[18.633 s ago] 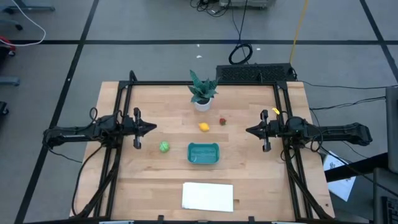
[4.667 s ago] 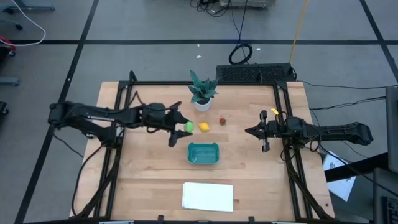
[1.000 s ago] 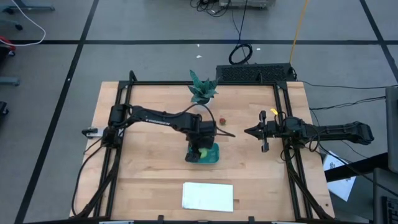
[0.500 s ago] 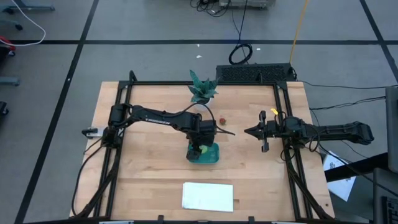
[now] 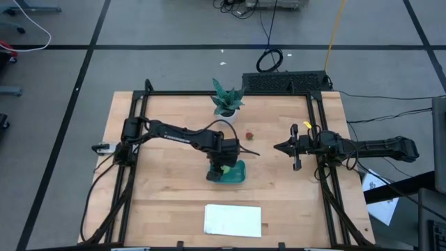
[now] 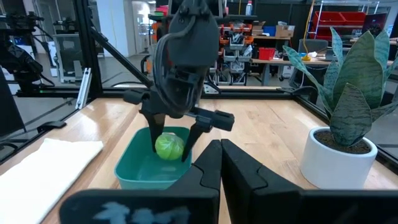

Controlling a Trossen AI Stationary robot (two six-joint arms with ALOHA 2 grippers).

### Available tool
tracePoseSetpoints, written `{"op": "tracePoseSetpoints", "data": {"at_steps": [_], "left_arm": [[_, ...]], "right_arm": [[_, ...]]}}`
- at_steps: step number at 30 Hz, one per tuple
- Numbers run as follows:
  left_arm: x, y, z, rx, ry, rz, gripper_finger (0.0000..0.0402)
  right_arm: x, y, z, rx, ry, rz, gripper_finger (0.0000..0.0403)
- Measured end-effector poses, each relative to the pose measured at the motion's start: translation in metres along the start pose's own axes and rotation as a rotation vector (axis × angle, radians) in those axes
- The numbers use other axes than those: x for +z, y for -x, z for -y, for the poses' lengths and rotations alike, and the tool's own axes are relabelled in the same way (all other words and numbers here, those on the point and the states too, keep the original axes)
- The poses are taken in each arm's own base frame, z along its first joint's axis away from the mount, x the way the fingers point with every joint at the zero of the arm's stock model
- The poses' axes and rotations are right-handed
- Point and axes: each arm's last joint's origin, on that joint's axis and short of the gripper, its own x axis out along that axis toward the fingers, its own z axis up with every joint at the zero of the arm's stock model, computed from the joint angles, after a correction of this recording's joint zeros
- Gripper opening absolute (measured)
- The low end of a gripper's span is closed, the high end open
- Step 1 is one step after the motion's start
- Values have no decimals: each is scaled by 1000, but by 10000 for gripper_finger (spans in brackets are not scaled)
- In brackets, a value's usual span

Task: Pick and placing Produce into tupperware
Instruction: Put the green cabbage into the green bin

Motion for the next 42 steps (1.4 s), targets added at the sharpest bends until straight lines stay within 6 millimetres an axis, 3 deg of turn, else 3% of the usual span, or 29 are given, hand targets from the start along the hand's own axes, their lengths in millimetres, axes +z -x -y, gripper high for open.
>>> {"op": "tracePoseSetpoints", "data": {"at_steps": [6,42], "left_arm": [[-6,-8,5,55,-83,-46,243],[-4,-9,11,82,-165,-51,243]], "right_arm": [[0,0,0,0,0,0,0],[0,0,0,0,0,0,0]]}}
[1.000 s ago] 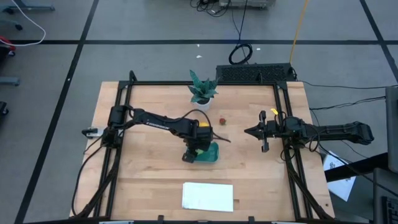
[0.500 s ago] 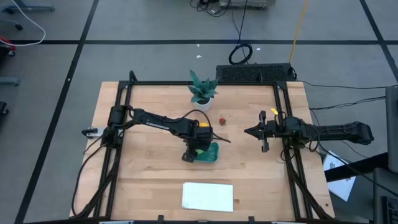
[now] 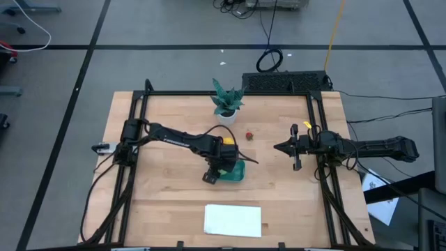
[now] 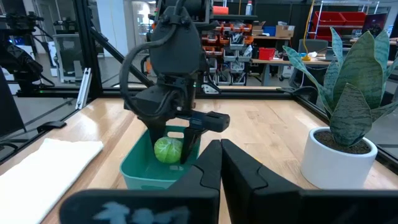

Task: Pick and placing Produce into tupperware
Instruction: Put the green cabbage into the green bin

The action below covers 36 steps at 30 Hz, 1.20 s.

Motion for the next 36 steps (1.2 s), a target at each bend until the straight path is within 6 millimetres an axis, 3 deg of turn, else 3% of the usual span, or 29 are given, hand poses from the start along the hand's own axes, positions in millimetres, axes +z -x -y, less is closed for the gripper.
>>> {"op": "tracePoseSetpoints", "data": {"at_steps": [36], "left_arm": [[5,-1,1,17,-51,44,243]], "right_arm": [[0,0,0,0,0,0,0]]}}
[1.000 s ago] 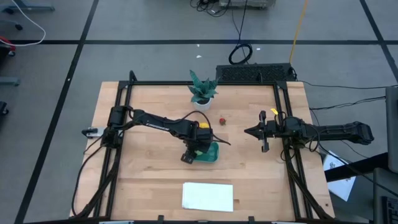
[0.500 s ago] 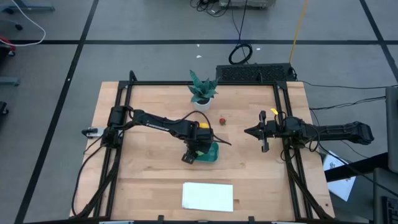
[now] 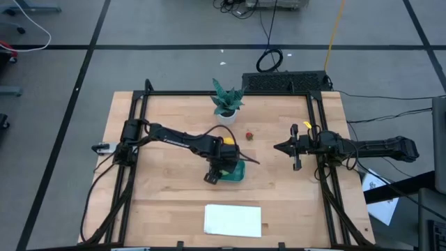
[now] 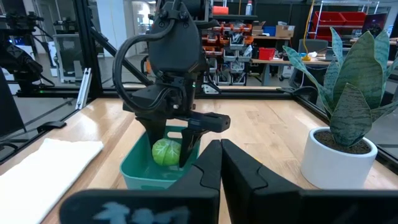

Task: Pick and placing Produce into tupperware
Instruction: Put the green cabbage into the green bin

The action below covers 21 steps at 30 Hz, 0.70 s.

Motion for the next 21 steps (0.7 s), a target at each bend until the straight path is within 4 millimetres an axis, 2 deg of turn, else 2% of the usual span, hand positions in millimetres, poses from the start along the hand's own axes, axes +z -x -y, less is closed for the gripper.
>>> {"op": "tracePoseSetpoints", "data": {"at_steps": [8,14,21], "left_arm": [[0,0,1,-5,22,-2,243],[-2,-12,0,-25,38,-20,243],[-3,-13,-2,-28,43,-20,243]], "right_arm": [[0,0,0,0,0,0,0],[0,0,0,-1,0,0,0],[0,0,0,0,0,5,0]]}}
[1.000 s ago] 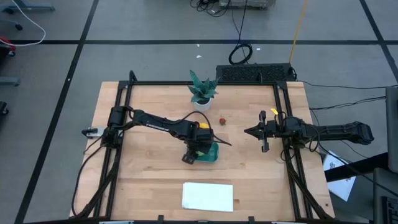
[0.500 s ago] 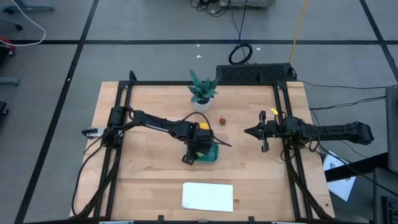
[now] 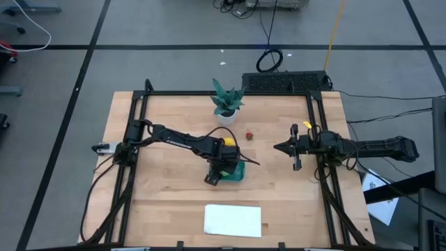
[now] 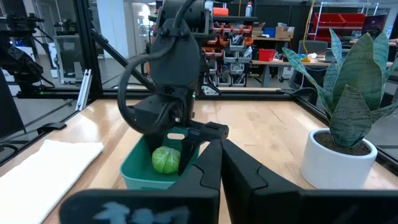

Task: Pick and placing Produce into tupperware
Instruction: Put the green cabbage into the green bin

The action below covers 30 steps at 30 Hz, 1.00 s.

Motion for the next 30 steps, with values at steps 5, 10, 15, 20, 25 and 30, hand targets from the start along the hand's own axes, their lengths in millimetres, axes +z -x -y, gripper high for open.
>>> {"op": "tracePoseSetpoints", "data": {"at_steps": [5,10,15,20,25,30], "left_arm": [[0,-1,0,-1,4,-4,243],[-1,-2,-1,12,7,-15,244],[-2,-2,-4,-6,37,-1,244],[-2,-1,-5,-7,41,-1,244],[-2,-1,-5,-52,47,15,251],[-2,-1,-5,-51,48,14,279]], "right_arm": [[0,0,0,0,0,0,0],[0,0,0,0,0,-1,0],[0,0,0,0,0,-1,0],[0,0,0,0,0,0,0],[0,0,0,0,0,0,0],[0,0,0,0,0,0,0]]}}
